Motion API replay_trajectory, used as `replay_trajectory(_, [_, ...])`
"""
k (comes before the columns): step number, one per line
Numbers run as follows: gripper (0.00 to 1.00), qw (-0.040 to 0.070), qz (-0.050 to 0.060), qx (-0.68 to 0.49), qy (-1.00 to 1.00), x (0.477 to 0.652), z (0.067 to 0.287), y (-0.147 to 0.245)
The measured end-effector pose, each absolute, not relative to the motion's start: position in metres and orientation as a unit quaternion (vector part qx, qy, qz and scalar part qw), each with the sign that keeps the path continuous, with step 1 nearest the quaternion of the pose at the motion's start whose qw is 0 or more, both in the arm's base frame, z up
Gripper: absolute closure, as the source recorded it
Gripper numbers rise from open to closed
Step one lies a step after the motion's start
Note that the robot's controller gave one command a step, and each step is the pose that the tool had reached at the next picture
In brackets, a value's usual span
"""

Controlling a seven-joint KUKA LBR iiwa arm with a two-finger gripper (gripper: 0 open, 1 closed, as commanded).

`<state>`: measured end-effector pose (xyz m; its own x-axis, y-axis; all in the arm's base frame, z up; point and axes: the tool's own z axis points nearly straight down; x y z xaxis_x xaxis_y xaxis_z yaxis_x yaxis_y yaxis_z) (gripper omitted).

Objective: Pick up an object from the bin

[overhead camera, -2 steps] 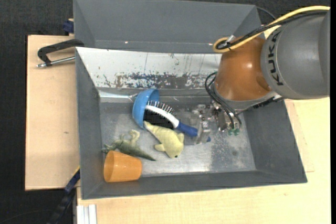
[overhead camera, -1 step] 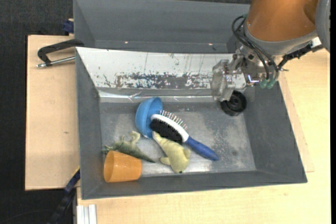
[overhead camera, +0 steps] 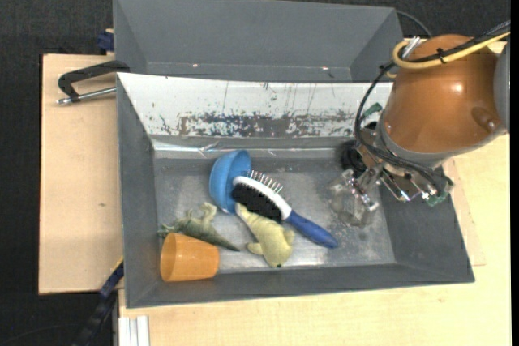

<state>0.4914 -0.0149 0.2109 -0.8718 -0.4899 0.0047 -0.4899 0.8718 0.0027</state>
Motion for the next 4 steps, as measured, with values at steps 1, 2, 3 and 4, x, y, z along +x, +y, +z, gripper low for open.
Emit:
replay_trajectory(1, [1.0,0.002,-0.002,0.18,-0.984,0.501,0.135,0.022])
replay_trajectory(2, [0.0,0.0,-0.001,0.18,-0.984,0.502,0.138,0.02])
replay_trajectory(3, [0.0,0.0,-0.001,0.102,-0.995,0.501,0.069,0.011])
replay_trajectory(4, [1.0,-0.001,0.0,0.102,-0.995,0.501,0.07,0.012])
